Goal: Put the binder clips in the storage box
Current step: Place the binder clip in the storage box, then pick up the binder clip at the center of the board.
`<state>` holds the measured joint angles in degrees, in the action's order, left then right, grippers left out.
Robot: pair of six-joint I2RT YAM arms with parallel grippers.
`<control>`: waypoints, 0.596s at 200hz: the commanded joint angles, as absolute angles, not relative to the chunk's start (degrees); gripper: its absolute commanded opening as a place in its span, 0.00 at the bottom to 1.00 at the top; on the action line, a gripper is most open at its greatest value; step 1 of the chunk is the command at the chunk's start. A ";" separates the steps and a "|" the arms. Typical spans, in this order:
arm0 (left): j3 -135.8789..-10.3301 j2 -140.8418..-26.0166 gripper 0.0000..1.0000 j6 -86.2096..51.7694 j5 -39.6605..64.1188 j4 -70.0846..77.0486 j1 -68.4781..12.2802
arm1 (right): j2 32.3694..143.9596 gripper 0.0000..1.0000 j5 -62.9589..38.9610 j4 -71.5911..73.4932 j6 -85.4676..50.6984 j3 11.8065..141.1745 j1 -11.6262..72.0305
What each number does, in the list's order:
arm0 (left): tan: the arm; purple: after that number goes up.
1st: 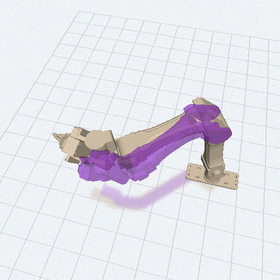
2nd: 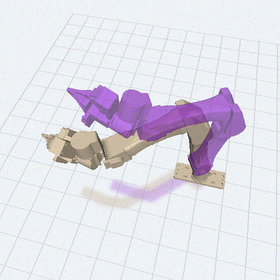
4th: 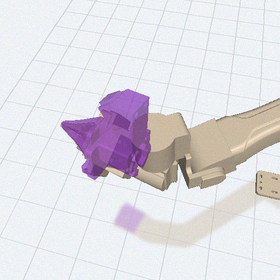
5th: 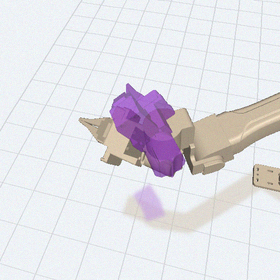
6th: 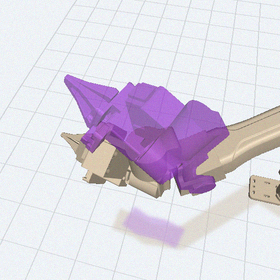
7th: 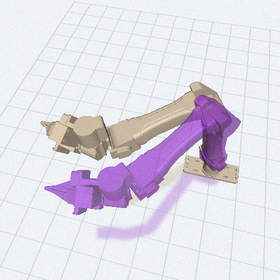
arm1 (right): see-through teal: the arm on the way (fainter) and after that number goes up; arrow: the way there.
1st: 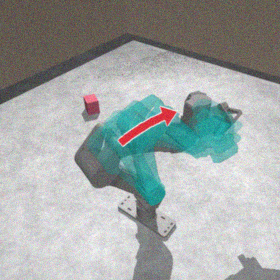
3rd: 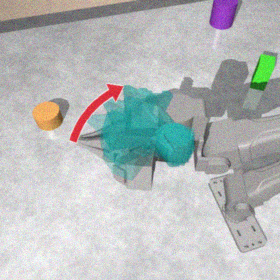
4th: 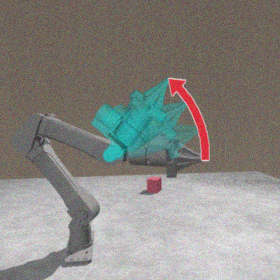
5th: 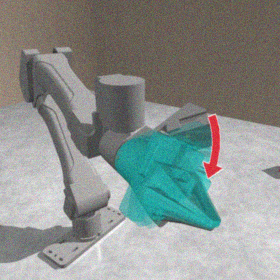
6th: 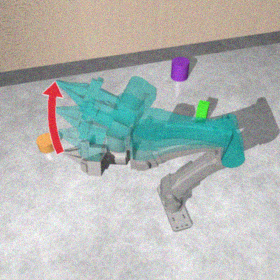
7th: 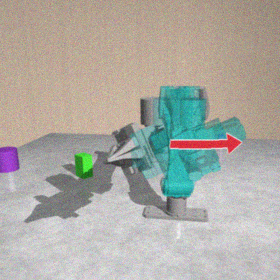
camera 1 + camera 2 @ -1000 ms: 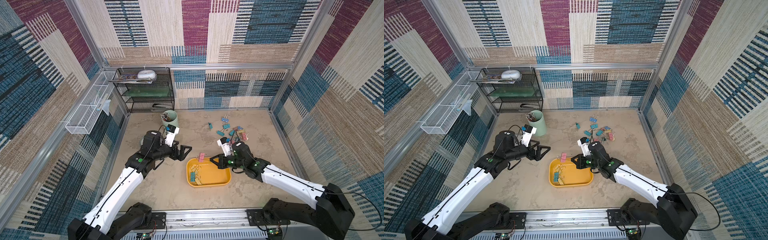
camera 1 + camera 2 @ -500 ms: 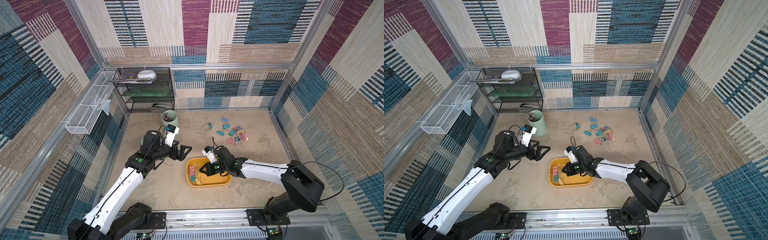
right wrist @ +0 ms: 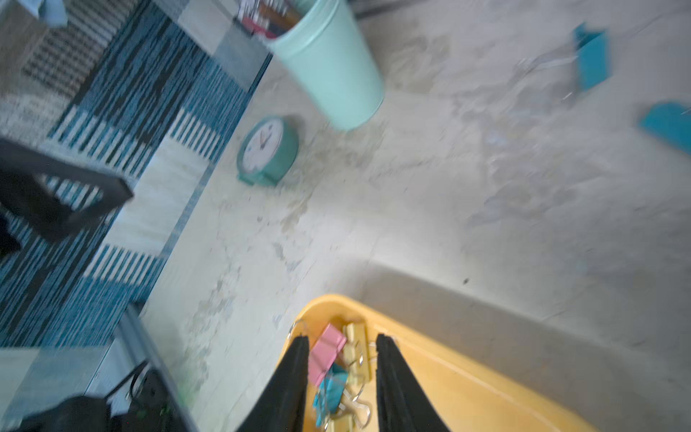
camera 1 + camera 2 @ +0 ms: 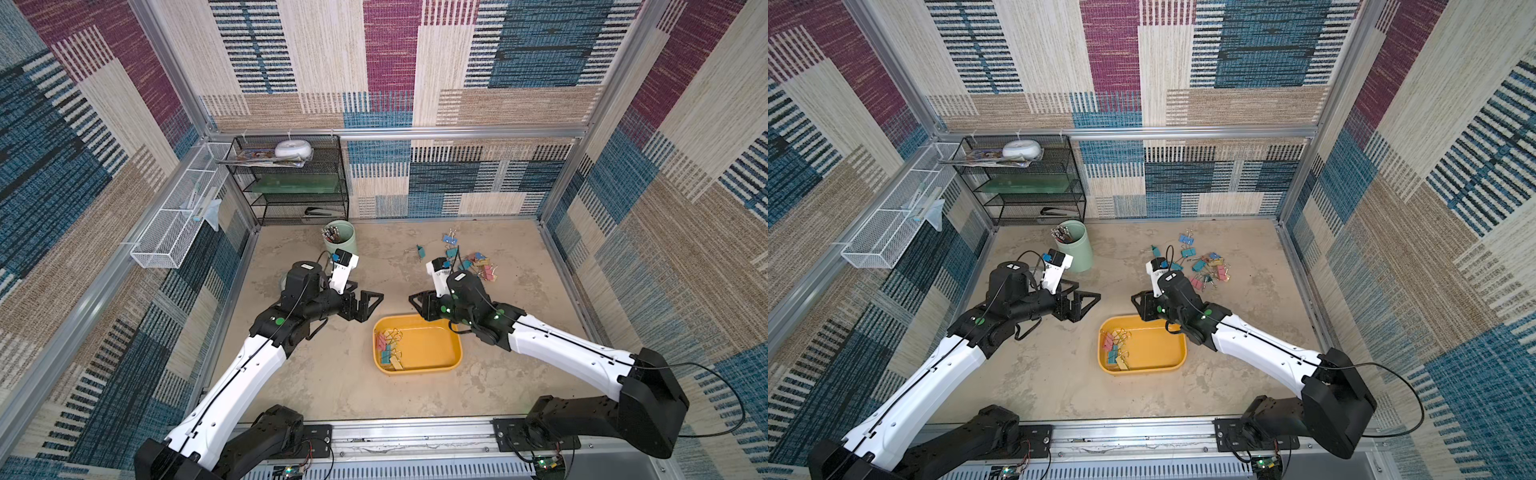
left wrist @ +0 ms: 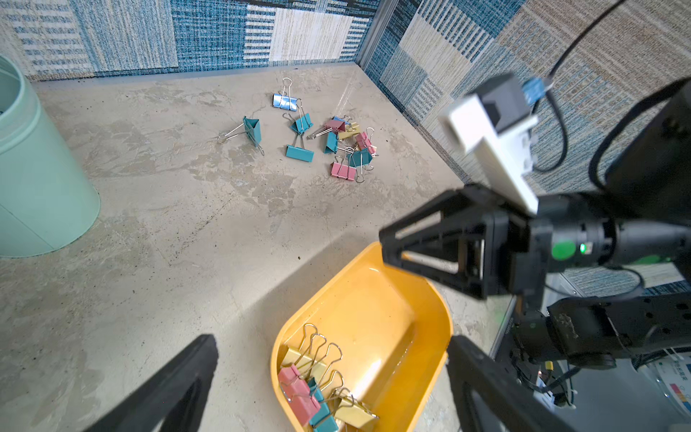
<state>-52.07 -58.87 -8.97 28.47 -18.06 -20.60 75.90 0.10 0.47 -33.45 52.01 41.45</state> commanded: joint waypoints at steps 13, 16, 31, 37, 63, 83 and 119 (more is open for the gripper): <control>-52.03 -58.21 1.00 -8.43 28.80 -16.96 -20.54 | 83.94 0.36 4.74 -1.31 -31.68 62.18 33.12; -52.11 -58.19 1.00 -8.28 28.70 -16.93 -20.56 | 85.30 0.36 4.36 -1.85 -31.54 63.46 32.42; -52.05 -58.09 1.00 -8.26 28.57 -16.96 -20.57 | 92.35 0.36 2.33 -4.09 -31.32 70.05 29.59; -52.03 -58.04 1.00 -8.26 28.57 -16.98 -20.51 | 95.30 0.36 2.29 -4.99 -31.56 72.56 28.93; -52.03 -58.01 1.00 -8.44 28.53 -16.96 -20.53 | 108.27 0.36 3.31 -9.05 -28.48 83.84 28.48; -52.07 -57.95 1.00 -8.36 28.39 -16.91 -20.56 | 119.30 0.36 5.88 -18.88 -24.09 96.66 28.54; -52.04 -57.95 1.00 -8.51 28.49 -16.97 -20.47 | 130.08 0.37 9.85 -22.12 -21.00 106.15 28.44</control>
